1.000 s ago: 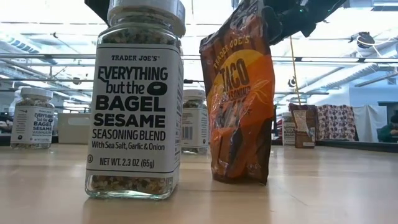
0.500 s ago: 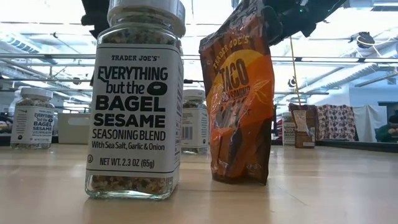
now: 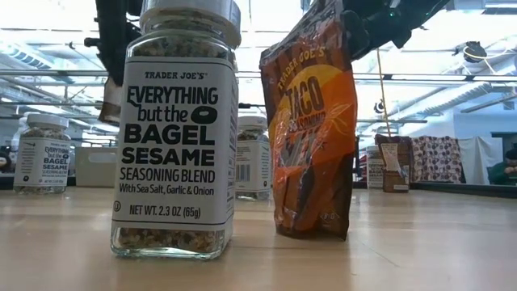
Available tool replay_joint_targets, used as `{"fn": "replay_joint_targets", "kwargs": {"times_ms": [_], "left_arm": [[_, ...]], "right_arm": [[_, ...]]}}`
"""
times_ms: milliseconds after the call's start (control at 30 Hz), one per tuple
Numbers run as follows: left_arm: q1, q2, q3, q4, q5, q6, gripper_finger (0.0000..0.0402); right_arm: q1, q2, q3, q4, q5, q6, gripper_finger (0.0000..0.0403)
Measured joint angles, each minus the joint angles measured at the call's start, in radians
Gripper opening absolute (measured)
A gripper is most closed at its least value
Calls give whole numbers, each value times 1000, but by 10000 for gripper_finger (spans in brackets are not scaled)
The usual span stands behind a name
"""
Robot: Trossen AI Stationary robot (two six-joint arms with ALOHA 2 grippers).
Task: Sort spices by type
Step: Put the brown seasoning bag into the top left white bin
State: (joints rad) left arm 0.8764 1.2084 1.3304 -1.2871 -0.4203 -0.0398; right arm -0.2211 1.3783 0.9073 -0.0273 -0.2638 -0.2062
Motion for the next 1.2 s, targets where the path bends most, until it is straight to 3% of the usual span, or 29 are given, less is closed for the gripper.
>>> {"fn": "replay_joint_targets", "kwargs": {"times_ms": [267,667,1200], "left_arm": [[23,50,0,68,21,-32,0],[51,174,-1,86,-158,-7,0],[80,280,-14,131,-156,-32,0]], "right_arm": [[0,0,0,-2,0,1,0],[0,0,0,-10,0,-17,0],[0,0,0,-9,0,-20,0]]}}
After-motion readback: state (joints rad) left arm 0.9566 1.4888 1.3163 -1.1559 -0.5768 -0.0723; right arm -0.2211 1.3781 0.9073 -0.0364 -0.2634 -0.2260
